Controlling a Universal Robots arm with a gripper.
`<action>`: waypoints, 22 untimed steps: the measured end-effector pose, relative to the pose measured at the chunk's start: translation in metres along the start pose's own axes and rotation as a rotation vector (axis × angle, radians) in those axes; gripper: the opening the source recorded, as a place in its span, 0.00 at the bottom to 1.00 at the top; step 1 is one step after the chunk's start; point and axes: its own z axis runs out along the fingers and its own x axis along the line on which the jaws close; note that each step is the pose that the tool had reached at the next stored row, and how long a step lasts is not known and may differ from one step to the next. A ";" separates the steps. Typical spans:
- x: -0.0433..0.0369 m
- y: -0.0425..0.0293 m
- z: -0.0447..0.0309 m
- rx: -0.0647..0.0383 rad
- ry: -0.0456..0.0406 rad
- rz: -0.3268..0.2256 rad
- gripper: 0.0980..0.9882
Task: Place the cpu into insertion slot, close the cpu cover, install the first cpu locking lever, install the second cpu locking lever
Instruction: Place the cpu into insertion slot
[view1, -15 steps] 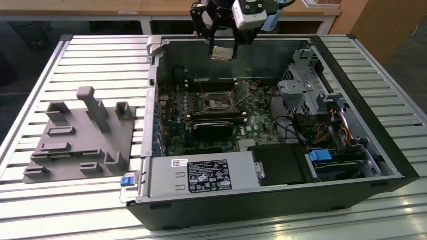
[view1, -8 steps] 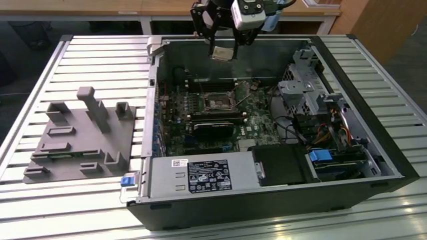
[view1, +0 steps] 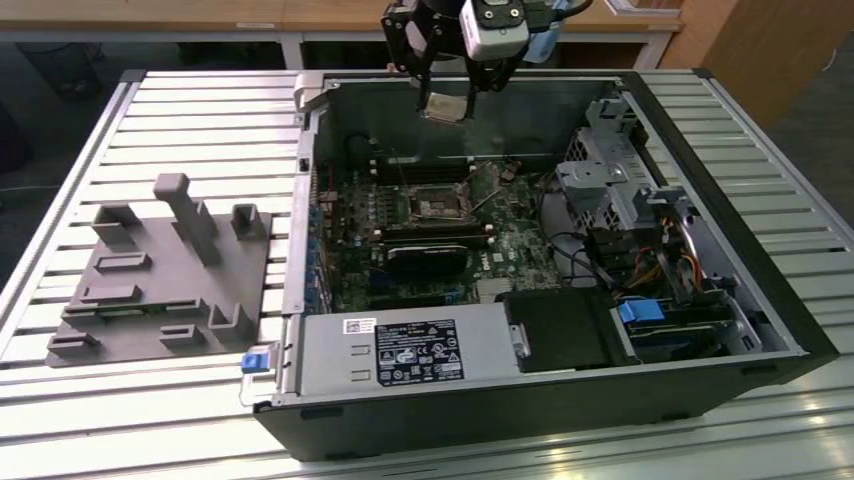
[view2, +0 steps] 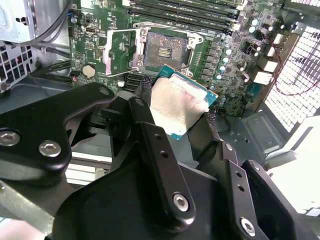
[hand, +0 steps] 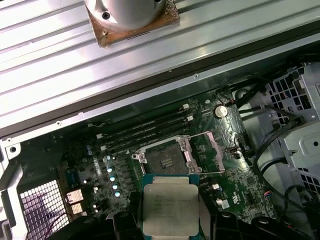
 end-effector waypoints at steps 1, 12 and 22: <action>0.0000 0.0000 0.0000 0.000 -0.0003 0.004 0.50; 0.0000 0.0000 0.0000 -0.001 -0.0042 0.047 0.50; 0.0000 0.0000 0.0000 -0.002 -0.0078 0.088 0.50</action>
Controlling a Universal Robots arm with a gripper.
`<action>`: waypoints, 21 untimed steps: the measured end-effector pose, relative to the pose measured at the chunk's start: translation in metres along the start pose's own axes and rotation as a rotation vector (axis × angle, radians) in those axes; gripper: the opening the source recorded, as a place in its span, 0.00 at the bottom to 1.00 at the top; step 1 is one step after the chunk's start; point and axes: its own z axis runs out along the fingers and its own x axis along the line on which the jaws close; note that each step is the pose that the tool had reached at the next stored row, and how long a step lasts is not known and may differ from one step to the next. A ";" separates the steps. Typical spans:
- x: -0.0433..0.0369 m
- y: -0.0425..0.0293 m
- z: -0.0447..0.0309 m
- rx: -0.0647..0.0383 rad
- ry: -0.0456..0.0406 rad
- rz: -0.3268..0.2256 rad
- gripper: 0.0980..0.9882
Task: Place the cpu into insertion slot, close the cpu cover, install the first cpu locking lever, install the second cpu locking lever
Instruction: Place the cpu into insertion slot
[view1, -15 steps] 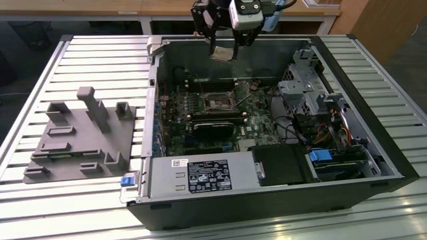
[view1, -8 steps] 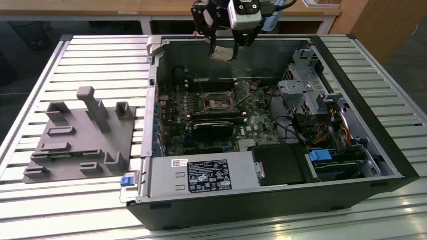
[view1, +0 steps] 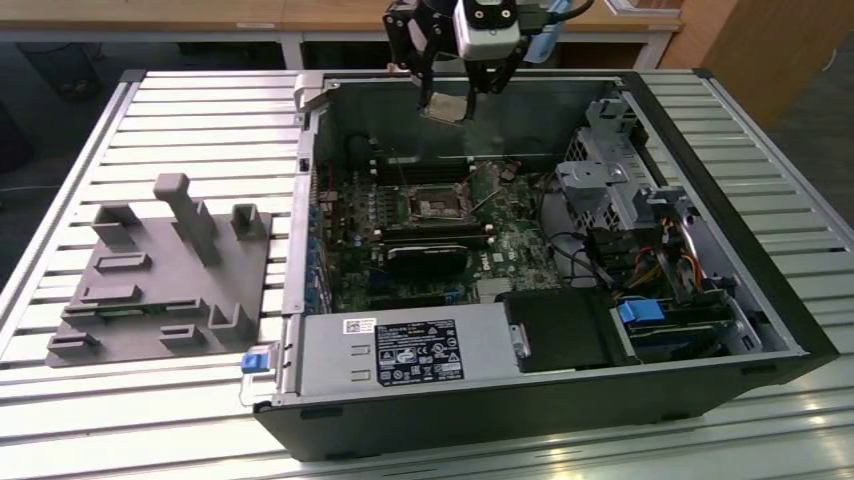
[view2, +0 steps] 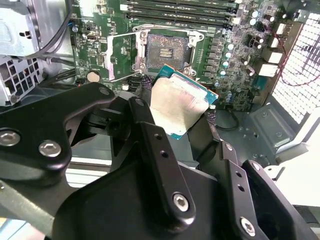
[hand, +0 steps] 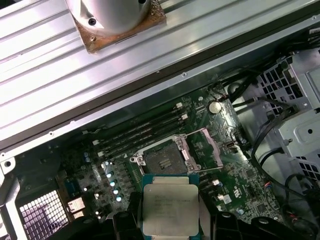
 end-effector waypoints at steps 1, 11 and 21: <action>0.0000 0.0000 0.0000 0.000 -0.0004 0.004 0.50; 0.0000 0.0000 0.0000 -0.001 -0.0046 0.051 0.50; 0.0000 0.0000 0.0000 -0.002 -0.0084 0.093 0.50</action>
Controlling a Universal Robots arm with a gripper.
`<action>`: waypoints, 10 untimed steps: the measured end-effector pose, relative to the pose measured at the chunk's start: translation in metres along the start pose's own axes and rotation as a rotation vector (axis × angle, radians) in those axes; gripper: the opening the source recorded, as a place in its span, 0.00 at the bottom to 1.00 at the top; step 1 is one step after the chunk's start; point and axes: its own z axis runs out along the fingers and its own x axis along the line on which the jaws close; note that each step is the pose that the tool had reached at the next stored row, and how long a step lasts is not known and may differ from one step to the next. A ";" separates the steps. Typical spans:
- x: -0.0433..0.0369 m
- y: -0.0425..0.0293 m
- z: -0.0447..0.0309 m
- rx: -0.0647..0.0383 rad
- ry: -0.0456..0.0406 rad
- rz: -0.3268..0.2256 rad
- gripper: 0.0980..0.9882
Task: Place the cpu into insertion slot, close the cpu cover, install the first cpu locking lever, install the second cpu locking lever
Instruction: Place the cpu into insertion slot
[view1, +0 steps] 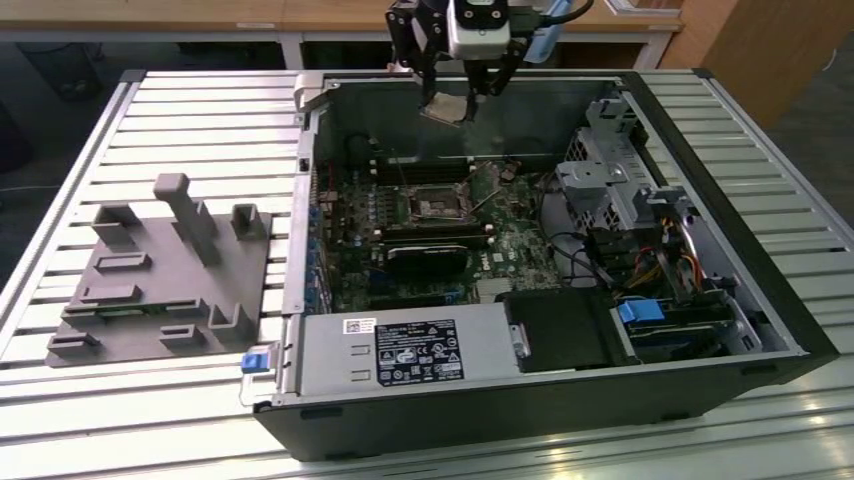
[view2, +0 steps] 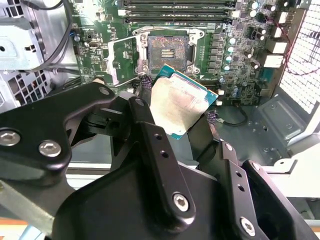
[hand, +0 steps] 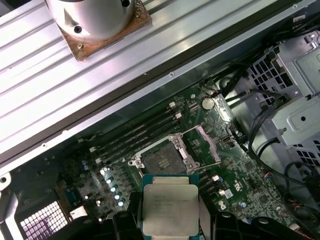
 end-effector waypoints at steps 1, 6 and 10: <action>0.0000 0.0000 0.0000 0.000 -0.0003 0.004 0.50; 0.0000 0.0000 0.0000 0.000 -0.0023 0.026 0.50; 0.0000 0.0000 0.0000 -0.001 -0.0038 0.043 0.50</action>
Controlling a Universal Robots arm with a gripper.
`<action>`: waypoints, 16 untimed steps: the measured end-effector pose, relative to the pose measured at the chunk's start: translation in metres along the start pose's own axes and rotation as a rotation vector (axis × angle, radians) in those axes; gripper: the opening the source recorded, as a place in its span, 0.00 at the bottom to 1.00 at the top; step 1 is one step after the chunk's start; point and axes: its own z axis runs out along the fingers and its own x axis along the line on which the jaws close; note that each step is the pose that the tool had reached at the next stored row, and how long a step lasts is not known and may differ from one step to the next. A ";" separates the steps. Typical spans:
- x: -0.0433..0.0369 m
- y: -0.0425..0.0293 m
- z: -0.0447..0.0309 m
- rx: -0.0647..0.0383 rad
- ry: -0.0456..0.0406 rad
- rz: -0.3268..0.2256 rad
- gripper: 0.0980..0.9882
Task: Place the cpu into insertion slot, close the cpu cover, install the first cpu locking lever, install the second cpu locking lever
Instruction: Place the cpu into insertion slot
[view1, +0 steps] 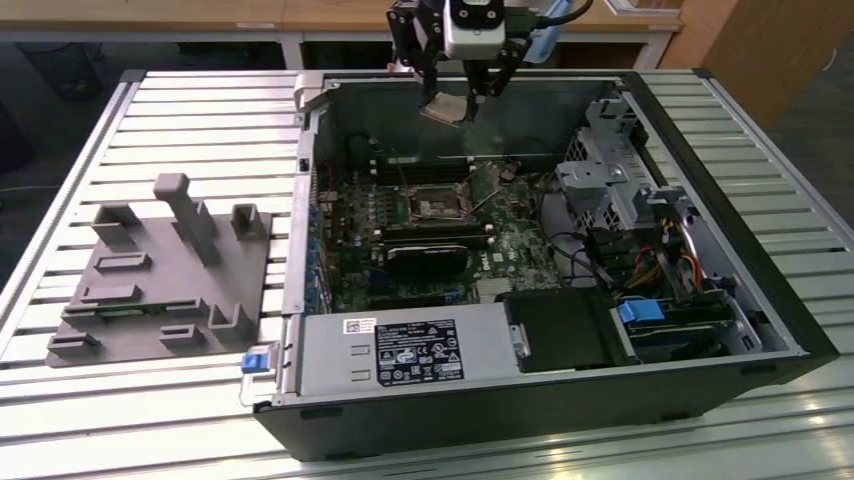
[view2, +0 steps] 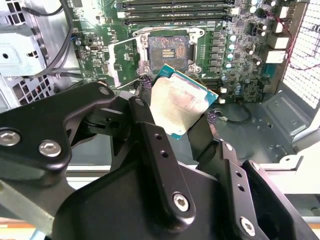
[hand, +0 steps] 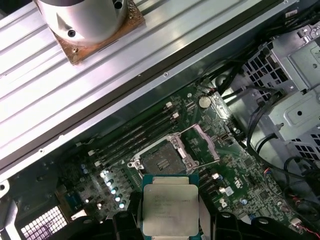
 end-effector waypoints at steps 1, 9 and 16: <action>0.0000 0.0000 0.0000 0.000 -0.0004 0.004 0.50; 0.0000 0.0000 0.0000 -0.001 -0.0036 0.040 0.50; 0.0000 0.0000 0.0000 -0.001 -0.0064 0.072 0.50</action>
